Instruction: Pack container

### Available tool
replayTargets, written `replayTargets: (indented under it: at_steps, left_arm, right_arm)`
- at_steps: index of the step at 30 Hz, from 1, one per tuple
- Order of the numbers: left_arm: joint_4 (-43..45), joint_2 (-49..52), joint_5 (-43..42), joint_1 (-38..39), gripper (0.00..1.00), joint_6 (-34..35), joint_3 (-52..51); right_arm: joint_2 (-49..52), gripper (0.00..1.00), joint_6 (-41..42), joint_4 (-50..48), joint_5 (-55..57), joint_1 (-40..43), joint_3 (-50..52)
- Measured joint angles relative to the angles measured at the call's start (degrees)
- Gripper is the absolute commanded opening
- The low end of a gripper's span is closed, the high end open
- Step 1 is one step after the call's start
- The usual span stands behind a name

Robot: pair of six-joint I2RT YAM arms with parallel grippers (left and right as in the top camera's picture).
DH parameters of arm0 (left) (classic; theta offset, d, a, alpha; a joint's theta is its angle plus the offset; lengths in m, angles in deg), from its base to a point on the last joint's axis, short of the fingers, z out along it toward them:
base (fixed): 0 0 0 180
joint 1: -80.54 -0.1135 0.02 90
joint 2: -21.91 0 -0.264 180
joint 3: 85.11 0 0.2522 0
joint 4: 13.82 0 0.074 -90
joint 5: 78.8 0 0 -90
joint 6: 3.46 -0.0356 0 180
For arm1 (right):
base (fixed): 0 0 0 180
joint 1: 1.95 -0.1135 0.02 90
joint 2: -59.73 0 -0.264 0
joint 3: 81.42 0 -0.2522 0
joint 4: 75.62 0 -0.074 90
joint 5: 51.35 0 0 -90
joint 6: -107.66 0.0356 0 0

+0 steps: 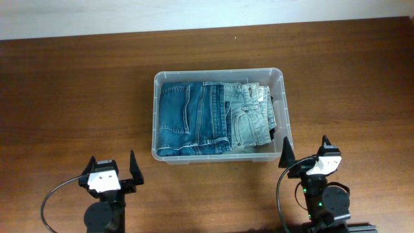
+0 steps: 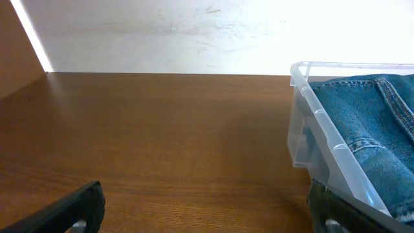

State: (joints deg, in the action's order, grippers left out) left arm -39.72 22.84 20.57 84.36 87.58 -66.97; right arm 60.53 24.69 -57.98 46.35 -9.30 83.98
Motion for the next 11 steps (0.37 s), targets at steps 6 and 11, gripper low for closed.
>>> replayTargets:
  at_steps: [6,11]
  left_arm:
    - [0.0,0.0,0.0,0.0,1.0,0.02,0.0]
    - [0.0,0.0,0.0,0.0,0.99,0.0,0.0]
  right_arm:
    - [0.0,0.99,0.02,0.0,0.0,0.0,0.0]
    - [0.0,0.98,0.04,0.0,-0.02,0.0,0.0]
